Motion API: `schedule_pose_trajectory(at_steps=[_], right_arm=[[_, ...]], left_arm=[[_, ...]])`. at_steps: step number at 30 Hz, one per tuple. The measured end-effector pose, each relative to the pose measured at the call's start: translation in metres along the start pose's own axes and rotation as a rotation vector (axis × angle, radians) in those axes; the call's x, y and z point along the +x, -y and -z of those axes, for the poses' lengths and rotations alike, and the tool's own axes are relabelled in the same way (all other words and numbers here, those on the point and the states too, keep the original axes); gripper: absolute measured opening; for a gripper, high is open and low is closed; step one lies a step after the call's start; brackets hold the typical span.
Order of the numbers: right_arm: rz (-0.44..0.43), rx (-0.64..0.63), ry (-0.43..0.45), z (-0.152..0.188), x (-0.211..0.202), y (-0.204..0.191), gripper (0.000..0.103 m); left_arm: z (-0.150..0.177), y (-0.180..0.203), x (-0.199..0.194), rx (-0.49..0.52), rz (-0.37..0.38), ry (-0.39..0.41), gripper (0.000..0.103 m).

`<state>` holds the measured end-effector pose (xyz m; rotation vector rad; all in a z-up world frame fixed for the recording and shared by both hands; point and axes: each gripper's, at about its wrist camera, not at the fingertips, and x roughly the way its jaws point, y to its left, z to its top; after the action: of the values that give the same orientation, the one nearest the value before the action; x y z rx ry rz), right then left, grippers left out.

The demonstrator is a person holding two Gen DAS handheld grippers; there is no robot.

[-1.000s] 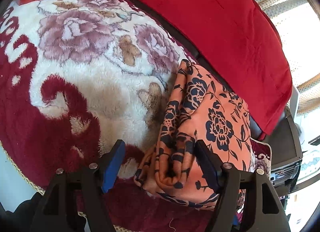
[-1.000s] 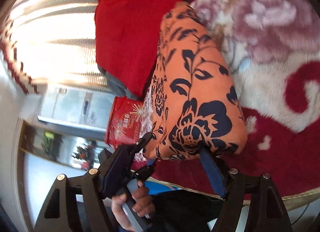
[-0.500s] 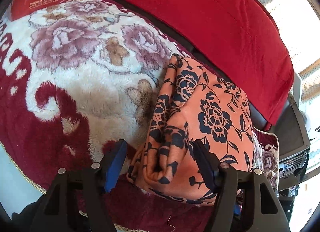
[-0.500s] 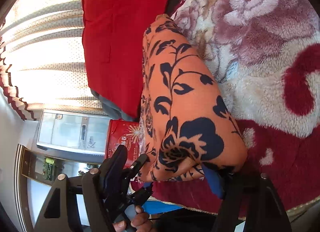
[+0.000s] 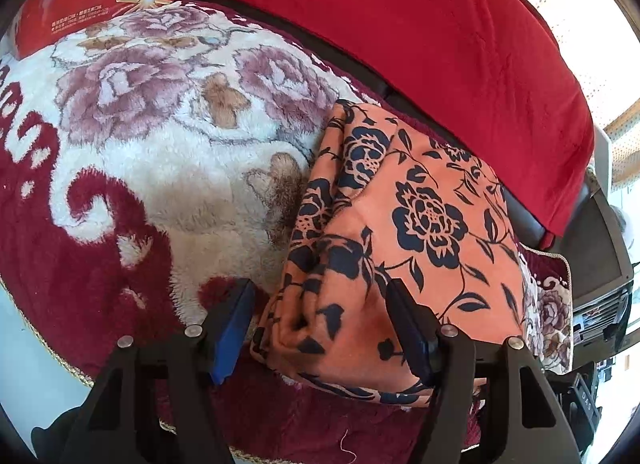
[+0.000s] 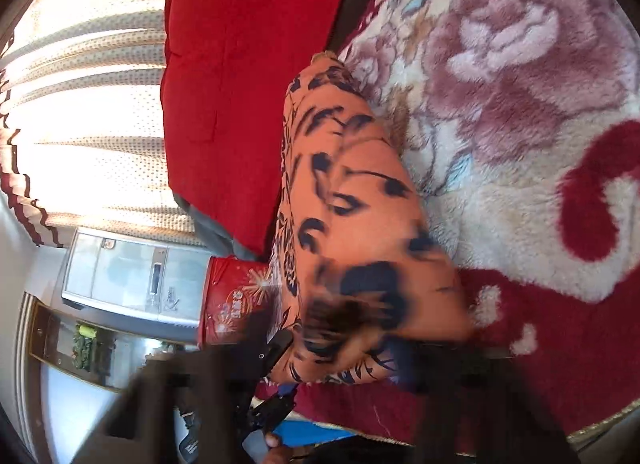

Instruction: Fold small clothes

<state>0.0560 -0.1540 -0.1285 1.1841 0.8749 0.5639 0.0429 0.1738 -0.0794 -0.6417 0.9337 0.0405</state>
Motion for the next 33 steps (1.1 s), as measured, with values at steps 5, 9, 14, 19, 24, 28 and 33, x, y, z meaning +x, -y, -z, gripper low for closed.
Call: schedule_pose_trajectory(at_steps=[5, 9, 14, 19, 24, 28, 33], right_arm=[[-0.119, 0.034, 0.073, -0.009, -0.043, 0.004, 0.021], [-0.055, 0.159, 0.021, -0.016, -0.034, 0.056, 0.022], [-0.024, -0.009, -0.045, -0.022, -0.047, 0.032, 0.029], [0.054, -0.249, -0.044, -0.024, -0.070, -0.015, 0.084], [0.131, -0.355, -0.014, -0.045, -0.065, -0.042, 0.086], [0.219, -0.388, -0.046, -0.071, -0.028, -0.048, 0.086], [0.324, -0.447, -0.146, -0.089, 0.029, -0.044, 0.076]], left_arm=[[-0.001, 0.012, -0.014, 0.037, 0.020, 0.053, 0.062], [-0.001, 0.026, 0.010, 0.111, -0.041, 0.023, 0.062], [-0.002, 0.025, 0.009, 0.123, -0.069, 0.061, 0.062], [-0.010, 0.040, -0.013, 0.150, -0.029, 0.180, 0.064], [0.007, 0.040, 0.034, 0.210, -0.051, 0.096, 0.068], [0.006, 0.040, 0.032, 0.191, -0.047, 0.111, 0.073], [0.003, 0.030, 0.039, 0.138, -0.002, 0.077, 0.077]])
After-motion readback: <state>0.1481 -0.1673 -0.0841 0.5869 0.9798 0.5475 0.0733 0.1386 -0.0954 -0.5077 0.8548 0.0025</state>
